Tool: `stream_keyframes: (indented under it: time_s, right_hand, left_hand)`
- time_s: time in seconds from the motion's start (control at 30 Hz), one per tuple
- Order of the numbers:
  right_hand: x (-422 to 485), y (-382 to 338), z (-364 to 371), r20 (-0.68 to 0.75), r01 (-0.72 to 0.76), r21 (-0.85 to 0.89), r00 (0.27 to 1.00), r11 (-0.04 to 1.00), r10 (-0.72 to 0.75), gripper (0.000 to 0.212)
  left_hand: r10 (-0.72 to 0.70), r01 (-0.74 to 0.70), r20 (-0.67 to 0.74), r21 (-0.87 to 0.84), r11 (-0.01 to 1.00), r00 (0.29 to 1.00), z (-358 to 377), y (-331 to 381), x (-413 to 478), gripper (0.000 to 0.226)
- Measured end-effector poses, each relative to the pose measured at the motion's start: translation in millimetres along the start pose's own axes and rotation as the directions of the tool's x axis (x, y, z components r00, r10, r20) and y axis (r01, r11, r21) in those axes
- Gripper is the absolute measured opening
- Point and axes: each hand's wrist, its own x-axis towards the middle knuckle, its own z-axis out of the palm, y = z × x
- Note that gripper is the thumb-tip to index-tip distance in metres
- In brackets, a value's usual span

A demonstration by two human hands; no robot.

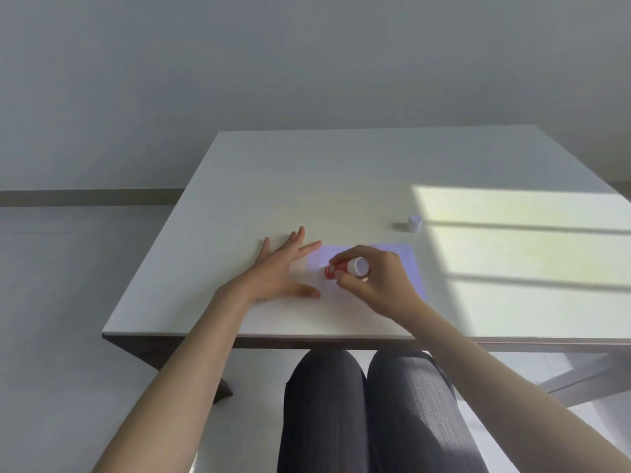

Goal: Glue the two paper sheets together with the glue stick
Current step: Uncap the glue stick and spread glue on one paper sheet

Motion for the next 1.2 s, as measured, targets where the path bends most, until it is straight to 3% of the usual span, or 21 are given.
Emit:
stream_keyframes:
  time_s: [0.1,0.2,0.3,0.4,0.5,0.67,0.83,1.0,1.13,1.2]
  right_hand:
    - [-6.7,3.4,-1.2,0.067,-0.032,0.069,0.997,0.997,0.028,0.014]
    - [7.2,12.0,-10.2,-0.102,-0.140,0.060,0.984,0.988,0.145,0.013]
    - [7.8,13.2,-13.4,-0.204,-0.162,0.013,0.966,0.987,0.161,0.013]
    - [-14.4,10.3,-10.4,-0.073,-0.115,0.103,0.990,0.988,0.123,0.014]
    - [-25.3,8.7,-13.5,0.075,-0.165,0.243,0.986,0.956,0.151,0.012]
    - [-10.0,16.6,-27.3,-0.082,-0.193,0.253,0.972,0.948,0.220,0.013]
    - [-23.2,12.9,-37.2,0.056,-0.192,0.203,0.981,0.960,0.185,0.007]
    - [-5.6,1.6,-35.4,-0.059,-0.126,0.259,0.988,0.958,0.146,0.016]
    - [9.0,-2.4,-2.6,0.129,-0.141,0.240,0.985,0.961,0.112,0.006]
    - [16.5,3.7,0.5,0.135,-0.171,0.219,0.980,0.961,0.143,0.005]
  left_hand:
    - [0.048,-0.047,-0.017,0.029,0.998,0.999,0.4,-1.2,0.5,0.095]
    - [0.078,-0.079,0.014,0.098,0.992,0.997,-1.2,-1.0,0.2,0.096]
    - [0.085,-0.087,0.021,0.095,0.992,0.996,-1.3,0.3,0.2,0.096]
    - [0.097,-0.096,-0.005,0.120,0.988,0.995,-0.7,0.1,0.7,0.095]
    - [0.097,-0.096,-0.004,0.117,0.988,0.995,-0.8,0.2,0.4,0.095]
    - [0.094,-0.094,0.010,0.119,0.988,0.996,-1.9,5.0,-2.2,0.092]
    - [0.093,-0.094,0.010,0.144,0.985,0.996,-1.8,4.8,-2.1,0.092]
    - [0.087,-0.089,0.015,0.159,0.983,0.996,-0.7,1.6,0.6,0.096]
    - [0.079,-0.081,0.018,0.179,0.980,0.997,0.0,1.9,1.0,0.100]
    - [0.082,-0.084,0.019,0.176,0.981,0.996,-0.4,2.8,0.3,0.101]
